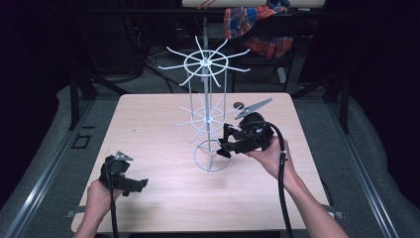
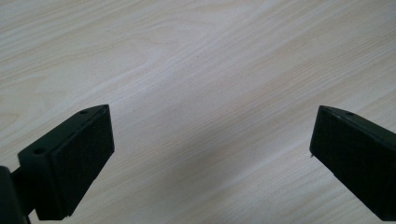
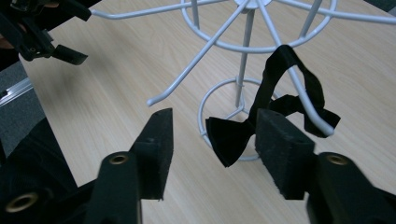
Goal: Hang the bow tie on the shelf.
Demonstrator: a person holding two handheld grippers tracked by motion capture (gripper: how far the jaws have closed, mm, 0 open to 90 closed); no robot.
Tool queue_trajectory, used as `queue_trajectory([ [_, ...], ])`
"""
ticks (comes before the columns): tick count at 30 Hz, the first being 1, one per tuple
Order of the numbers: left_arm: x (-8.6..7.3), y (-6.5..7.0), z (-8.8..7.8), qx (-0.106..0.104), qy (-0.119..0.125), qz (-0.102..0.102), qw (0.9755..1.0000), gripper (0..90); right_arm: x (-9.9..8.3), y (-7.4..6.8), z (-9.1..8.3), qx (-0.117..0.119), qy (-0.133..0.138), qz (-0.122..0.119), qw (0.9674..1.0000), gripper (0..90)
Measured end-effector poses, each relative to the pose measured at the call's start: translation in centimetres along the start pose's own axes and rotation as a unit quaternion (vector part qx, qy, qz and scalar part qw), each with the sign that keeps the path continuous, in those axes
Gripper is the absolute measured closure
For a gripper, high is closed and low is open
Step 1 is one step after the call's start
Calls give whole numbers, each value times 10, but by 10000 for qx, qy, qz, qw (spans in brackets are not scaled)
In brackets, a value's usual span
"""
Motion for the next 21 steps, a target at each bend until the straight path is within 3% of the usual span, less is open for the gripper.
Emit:
queue_trajectory([
  [11, -1, 0, 0, 7, 29, -29, 10000, 0, -27, 0, -17, -19, 20, 1, 10000, 222],
  [21, -2, 1, -1, 12, 13, -36, 10000, 0, -60, 9, -31, -167, -30, 121, 9998, 152],
])
Point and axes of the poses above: each handheld gripper's, and its own axes: z roughly forward along the jaws, x roughly out of its top, y roughly to its right, the point moved 7 cm from there along z, roughly forward along the jaws, and after that the axes turned 7 degrees about -y, right-handed, at the moved point
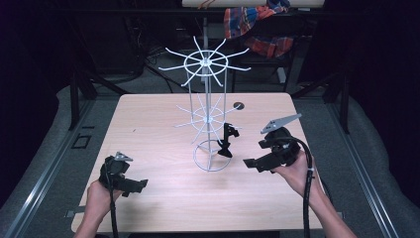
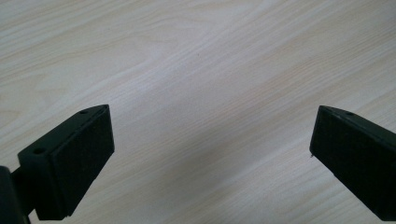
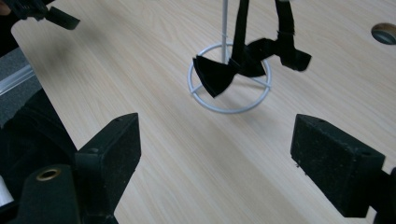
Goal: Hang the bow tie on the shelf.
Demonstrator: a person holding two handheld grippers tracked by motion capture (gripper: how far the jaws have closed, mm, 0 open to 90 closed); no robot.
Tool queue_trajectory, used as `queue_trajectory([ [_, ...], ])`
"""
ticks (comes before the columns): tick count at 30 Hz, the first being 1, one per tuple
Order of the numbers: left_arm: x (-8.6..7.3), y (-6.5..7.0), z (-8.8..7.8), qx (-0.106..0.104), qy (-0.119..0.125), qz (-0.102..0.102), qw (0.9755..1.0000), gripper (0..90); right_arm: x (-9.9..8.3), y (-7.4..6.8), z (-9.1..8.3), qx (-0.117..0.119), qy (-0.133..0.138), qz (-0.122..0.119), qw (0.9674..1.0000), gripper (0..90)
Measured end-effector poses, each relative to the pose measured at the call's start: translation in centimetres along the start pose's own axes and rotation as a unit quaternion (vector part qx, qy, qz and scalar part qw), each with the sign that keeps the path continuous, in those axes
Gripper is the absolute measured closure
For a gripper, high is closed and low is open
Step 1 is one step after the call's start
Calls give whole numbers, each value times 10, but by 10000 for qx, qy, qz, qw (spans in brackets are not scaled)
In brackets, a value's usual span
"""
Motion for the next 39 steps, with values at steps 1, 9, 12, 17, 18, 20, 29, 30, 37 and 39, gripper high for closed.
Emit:
queue_trajectory([
  [1, 0, 0, 0, 0, 0, 0, 10000, 0, 0, 0, 0, 0, 0, 0, 10000, 152],
  [9, -1, 1, 0, -1, -16, 8, 10000, 0, -33, 8, -8, -150, -71, 173, 9997, 145],
  [12, -1, 1, -1, 6, -2, -4, 10000, 0, -44, 11, -8, -175, -168, 212, 9995, 143],
  [17, -1, 1, 0, 3, 1, -5, 10000, 0, -64, 18, -6, -251, -339, 354, 9985, 141],
  [18, -1, 1, 0, -2, -4, -3, 10000, 0, -67, 19, -6, -268, -368, 382, 9982, 141],
  [20, -2, 1, 0, -2, -6, -2, 10000, 0, -75, 21, -6, -259, -419, 436, 9978, 141],
  [29, -2, 1, -1, 5, 4, -12, 10000, 0, -108, 27, 1, -306, -603, 637, 9957, 147],
  [30, -2, 1, -1, 10, 8, -13, 10000, 0, -111, 28, 2, -313, -617, 655, 9955, 147],
  [37, 0, 0, 0, 24, 4, 14, 10000, 0, -131, 32, 15, -264, -797, 839, 9929, 147],
  [39, 0, 0, 0, 43, 5, 15, 10000, 0, -133, 35, 15, -247, -818, 878, 9925, 147],
])
Point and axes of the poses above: each handheld gripper's, and its own axes: z roughly forward along the jaws, x roughly out of its top, y roughly to its right, the point moved 7 cm from there along z, roughly forward along the jaws, and after that the axes turned 7 degrees about -y, right-handed, at the moved point
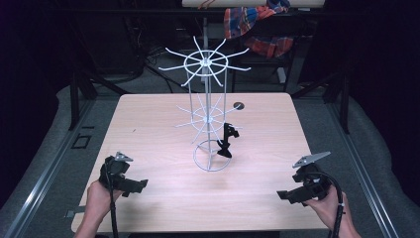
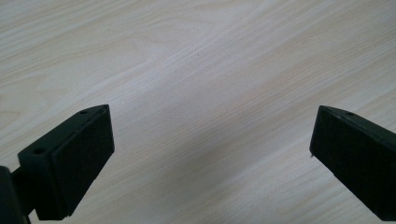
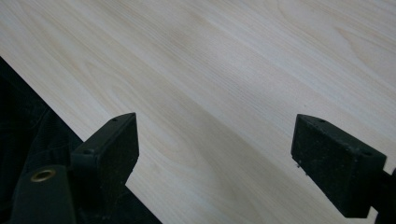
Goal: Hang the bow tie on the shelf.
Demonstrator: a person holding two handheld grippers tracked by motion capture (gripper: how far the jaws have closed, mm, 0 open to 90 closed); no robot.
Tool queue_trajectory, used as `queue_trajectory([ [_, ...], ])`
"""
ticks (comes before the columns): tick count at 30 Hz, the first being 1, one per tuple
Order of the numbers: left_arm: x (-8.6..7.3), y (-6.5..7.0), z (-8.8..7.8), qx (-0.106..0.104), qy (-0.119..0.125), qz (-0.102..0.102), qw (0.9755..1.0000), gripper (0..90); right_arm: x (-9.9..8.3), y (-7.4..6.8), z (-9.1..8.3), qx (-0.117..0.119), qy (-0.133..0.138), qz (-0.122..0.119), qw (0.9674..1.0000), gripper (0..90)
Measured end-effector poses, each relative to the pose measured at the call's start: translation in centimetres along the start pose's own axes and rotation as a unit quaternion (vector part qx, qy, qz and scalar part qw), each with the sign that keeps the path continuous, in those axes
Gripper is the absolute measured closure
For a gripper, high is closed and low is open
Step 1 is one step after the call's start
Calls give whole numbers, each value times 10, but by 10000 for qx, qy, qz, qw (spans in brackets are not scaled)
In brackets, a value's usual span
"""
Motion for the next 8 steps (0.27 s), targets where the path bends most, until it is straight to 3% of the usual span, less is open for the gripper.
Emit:
queue_trajectory([
  [8, 1, 1, 1, -26, -17, 35, 10000, 1, -6, 3, 10, -37, -153, 1, 9999, 147],
])
Point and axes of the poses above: each handheld gripper's, and its own axes: z roughly forward along the jaws, x roughly out of its top, y roughly to its right, the point moved 7 cm from there along z, roughly forward along the jaws, and after that the axes turned 7 degrees about -y, right-handed, at the moved point
